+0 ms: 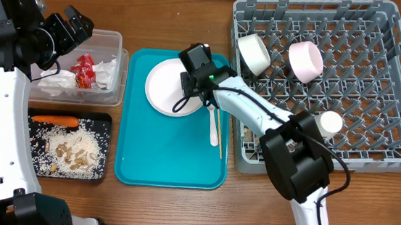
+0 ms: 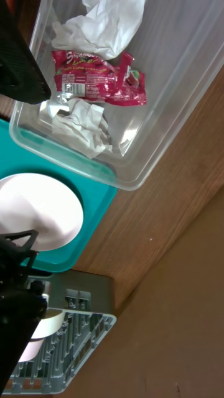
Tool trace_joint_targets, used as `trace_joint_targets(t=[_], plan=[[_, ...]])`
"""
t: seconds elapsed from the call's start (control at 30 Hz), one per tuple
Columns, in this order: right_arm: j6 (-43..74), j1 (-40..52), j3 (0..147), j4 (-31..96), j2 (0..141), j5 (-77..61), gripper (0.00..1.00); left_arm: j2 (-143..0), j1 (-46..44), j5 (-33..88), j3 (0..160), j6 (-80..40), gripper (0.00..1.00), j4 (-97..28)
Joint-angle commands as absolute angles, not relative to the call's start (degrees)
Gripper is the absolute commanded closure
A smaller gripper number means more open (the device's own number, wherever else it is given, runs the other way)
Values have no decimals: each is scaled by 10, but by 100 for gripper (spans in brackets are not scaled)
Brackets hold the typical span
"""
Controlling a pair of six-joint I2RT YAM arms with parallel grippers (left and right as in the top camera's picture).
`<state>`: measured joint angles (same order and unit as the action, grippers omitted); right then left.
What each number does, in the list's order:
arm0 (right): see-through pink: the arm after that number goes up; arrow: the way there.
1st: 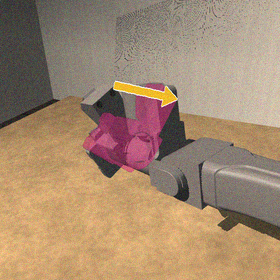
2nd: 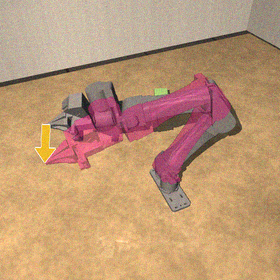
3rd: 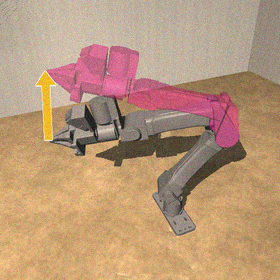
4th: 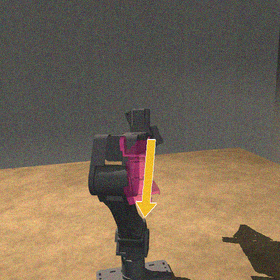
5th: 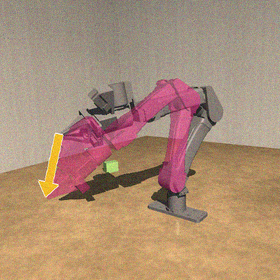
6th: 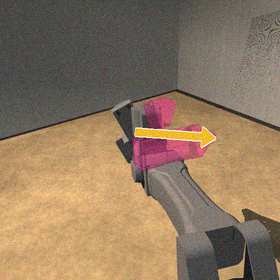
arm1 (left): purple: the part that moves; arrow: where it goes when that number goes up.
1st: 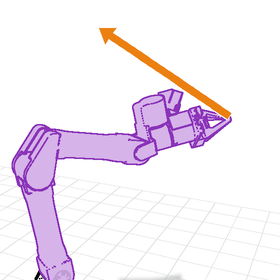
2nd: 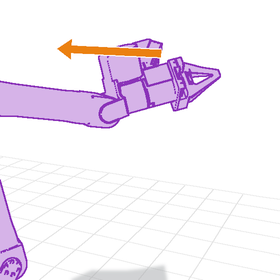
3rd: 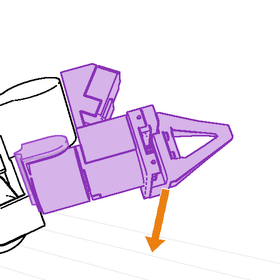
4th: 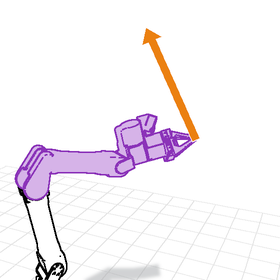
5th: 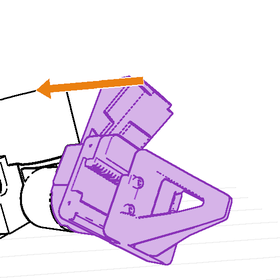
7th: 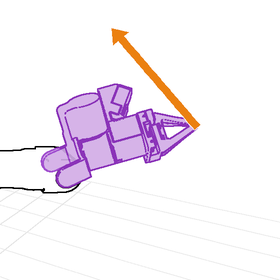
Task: Sort waste into correct bins and load items into the dishwasher
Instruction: 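Close the right gripper on the white plate's rim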
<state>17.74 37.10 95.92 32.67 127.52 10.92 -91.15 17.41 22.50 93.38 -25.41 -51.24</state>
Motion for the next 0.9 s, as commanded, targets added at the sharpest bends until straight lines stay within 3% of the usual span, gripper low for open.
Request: trace_joint_targets(t=[0.0,0.87], plan=[[171,366,974,322,1292,118,37,-900,176,234,946,-259,0,-512],[161,362,975,311,1237,143,37,-900,176,234,946,-259,0,-512]])
